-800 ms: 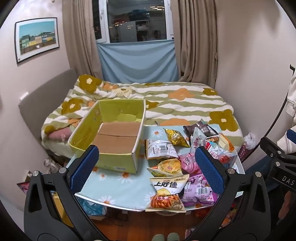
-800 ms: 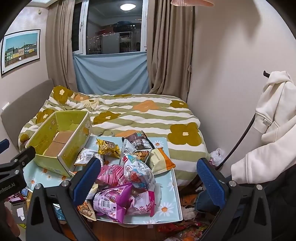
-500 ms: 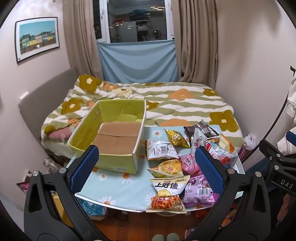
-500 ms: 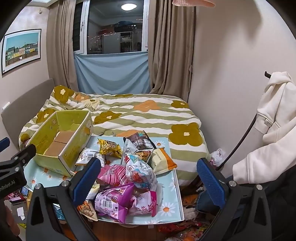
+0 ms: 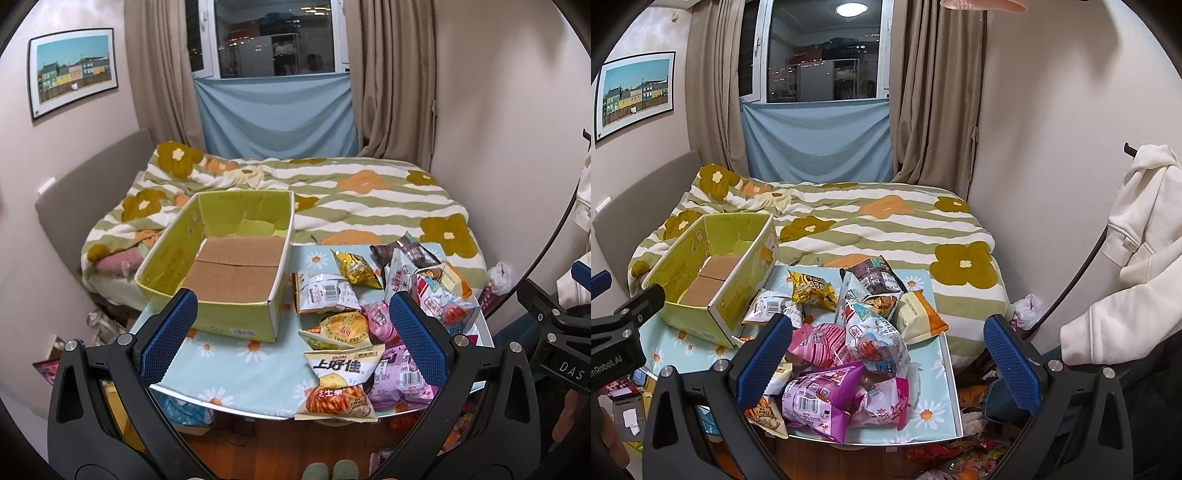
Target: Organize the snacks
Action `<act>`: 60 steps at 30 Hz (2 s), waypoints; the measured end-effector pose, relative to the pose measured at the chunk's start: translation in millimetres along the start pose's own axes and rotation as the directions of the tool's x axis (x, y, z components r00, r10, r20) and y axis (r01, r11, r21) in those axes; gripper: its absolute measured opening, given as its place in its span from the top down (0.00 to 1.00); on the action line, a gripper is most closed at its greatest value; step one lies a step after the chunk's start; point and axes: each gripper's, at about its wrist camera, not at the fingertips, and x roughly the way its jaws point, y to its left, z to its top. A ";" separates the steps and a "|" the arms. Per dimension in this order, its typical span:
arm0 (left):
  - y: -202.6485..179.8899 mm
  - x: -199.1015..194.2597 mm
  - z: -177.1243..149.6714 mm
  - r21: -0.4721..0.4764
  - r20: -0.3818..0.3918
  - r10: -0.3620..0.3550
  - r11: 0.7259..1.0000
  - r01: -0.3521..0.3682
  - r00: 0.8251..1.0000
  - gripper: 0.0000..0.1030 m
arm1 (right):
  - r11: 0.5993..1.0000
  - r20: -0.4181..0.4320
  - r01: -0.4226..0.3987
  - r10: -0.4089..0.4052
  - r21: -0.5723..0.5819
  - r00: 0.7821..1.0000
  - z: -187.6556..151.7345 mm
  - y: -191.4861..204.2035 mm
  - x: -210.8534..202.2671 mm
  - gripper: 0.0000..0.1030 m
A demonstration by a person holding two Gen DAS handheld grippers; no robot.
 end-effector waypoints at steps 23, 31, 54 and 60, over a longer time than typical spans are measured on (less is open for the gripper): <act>7.8 4.5 -4.0 -0.006 -0.013 -0.008 1.000 0.008 1.000 0.00 | 1.000 -0.002 -0.008 0.008 0.009 1.000 -1.3 6.1 -2.5 0.00; 6.2 6.8 -4.1 0.002 -0.017 -0.009 1.000 0.009 1.000 0.00 | 1.000 -0.003 -0.010 0.010 0.008 1.000 -1.5 5.6 -2.6 0.00; -1.3 13.9 -6.7 0.015 -0.035 -0.012 1.000 0.013 0.999 0.00 | 1.000 -0.006 -0.016 0.016 0.011 1.000 -3.8 4.1 -2.3 0.00; -0.4 27.6 -14.3 0.006 -0.092 -0.030 1.000 0.031 0.995 0.00 | 0.999 -0.018 -0.033 0.034 0.022 0.999 -10.2 -0.1 2.0 0.00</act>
